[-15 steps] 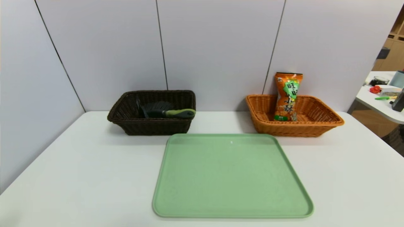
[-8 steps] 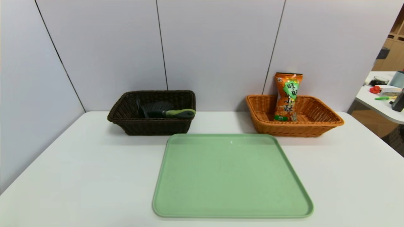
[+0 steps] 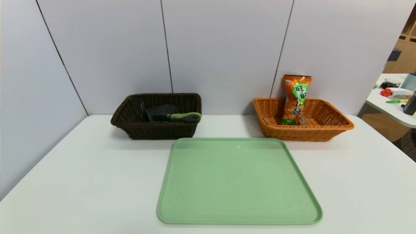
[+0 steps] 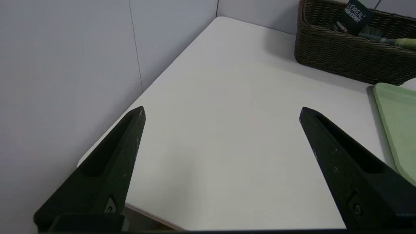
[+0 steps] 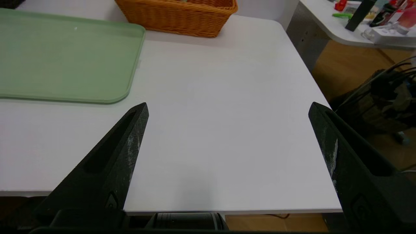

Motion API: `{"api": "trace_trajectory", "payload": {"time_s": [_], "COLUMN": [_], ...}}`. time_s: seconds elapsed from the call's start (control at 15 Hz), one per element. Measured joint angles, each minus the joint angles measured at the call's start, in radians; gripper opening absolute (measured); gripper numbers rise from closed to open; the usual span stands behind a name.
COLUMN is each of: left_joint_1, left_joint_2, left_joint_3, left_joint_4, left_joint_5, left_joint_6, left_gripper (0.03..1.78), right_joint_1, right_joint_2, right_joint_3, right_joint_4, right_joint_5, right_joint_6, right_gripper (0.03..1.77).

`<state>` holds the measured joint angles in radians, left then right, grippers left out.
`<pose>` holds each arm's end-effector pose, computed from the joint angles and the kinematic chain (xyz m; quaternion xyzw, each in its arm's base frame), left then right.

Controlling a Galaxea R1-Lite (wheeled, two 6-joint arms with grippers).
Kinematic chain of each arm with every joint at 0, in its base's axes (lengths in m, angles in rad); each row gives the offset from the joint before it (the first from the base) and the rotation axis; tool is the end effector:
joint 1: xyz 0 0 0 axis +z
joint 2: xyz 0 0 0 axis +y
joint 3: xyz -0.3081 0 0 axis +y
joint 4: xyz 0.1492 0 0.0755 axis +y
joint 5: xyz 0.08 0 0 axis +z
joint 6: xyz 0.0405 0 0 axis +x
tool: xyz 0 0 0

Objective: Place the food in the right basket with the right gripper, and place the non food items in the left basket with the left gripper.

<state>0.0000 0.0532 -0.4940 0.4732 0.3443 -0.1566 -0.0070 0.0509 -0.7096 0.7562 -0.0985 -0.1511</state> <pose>-0.0869 0.0137 0.1445 -0.0743 0.0025 0.1720 0.9823 -0.1162 -0.0032 0.1550 -0.0775 0.0525 -0.0488 0.9944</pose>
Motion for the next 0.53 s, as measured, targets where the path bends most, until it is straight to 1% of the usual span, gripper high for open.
{"api": "trace_trajectory", "payload": {"time_s": [0.13,0.27,0.4,0.53], "left_joint_1": [0.001,0.001,0.001,0.001], "left_joint_2": [-0.033,-0.047,-0.051,-0.053], "left_joint_3": [0.034,0.097,0.196,0.319], "left_joint_4": [-0.091,-0.199,-0.347,-0.52], "left_joint_5": [-0.008,-0.007,-0.01,-0.028], "left_joint_6": [0.023,0.066,0.119,0.179], "left_gripper": [1.69,1.69,1.69,1.69], "right_joint_1": [0.001,0.001,0.001,0.001], "right_joint_2": [-0.029,-0.043,-0.05,-0.051], "right_joint_3": [0.011,0.05,0.152,0.318], "right_joint_4": [-0.066,-0.167,-0.311,-0.509], "right_joint_5": [0.007,0.019,0.029,0.034], "right_joint_6": [0.013,0.011,0.005,-0.025], "right_gripper": [1.7,1.7,1.7,1.7]}}
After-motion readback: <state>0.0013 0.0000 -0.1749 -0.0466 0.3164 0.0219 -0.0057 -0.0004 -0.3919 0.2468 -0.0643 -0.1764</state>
